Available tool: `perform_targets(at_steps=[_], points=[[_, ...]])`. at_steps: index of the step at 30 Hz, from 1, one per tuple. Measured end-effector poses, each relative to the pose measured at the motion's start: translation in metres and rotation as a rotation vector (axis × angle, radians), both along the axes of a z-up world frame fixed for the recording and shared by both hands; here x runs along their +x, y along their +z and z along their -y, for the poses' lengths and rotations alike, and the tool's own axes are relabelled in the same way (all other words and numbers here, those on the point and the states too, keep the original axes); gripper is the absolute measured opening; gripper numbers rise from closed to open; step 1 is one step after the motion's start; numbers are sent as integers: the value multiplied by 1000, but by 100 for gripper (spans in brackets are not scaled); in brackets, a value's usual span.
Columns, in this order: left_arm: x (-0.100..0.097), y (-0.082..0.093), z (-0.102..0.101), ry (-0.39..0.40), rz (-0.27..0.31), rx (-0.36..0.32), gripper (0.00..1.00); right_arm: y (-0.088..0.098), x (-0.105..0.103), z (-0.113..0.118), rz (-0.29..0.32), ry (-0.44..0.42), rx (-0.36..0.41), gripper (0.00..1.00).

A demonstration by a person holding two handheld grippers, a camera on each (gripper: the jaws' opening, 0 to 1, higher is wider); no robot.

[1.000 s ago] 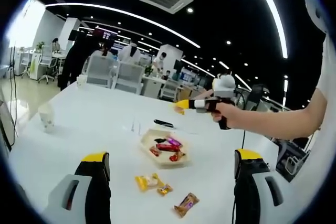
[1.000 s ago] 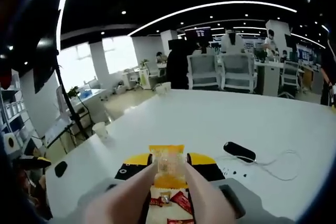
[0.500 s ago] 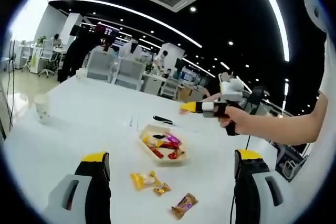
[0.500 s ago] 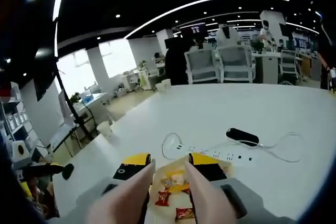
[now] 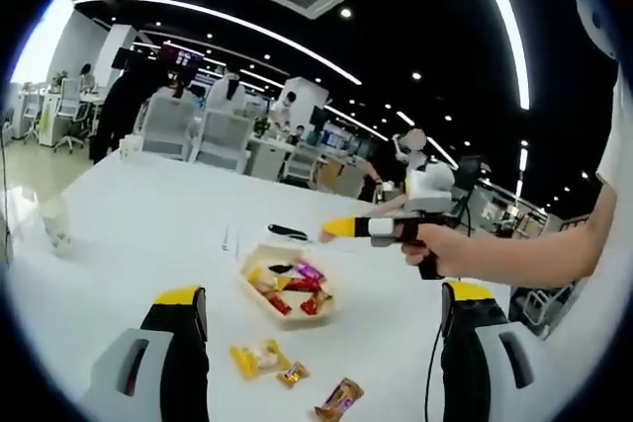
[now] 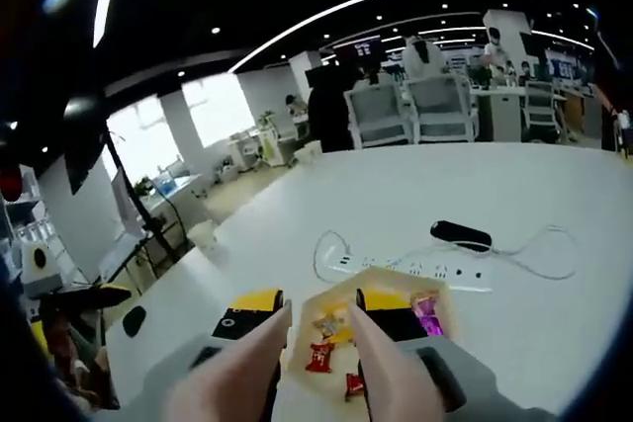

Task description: Place the target food into the container with the food tongs after gripping and lifting it, then release it inside without dropping or visibly crushing the food.

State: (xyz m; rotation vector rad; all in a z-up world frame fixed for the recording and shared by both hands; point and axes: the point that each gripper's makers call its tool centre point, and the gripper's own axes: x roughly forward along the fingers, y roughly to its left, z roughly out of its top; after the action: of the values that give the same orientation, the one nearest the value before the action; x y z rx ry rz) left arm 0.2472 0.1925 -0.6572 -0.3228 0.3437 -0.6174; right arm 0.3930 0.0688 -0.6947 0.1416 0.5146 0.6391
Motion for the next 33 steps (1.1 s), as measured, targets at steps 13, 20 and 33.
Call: perform_targets(at_steps=[13,20,33], points=[[-19,4,4,-42,-20,-29,99,-11,-16,4,-21,-10,-6,29],[-25,0,10,-68,-26,-11,99,-17,-24,13,-37,-25,-6,29],[-42,-18,11,-45,-31,-19,99,-18,-53,6,-40,11,-48,29]])
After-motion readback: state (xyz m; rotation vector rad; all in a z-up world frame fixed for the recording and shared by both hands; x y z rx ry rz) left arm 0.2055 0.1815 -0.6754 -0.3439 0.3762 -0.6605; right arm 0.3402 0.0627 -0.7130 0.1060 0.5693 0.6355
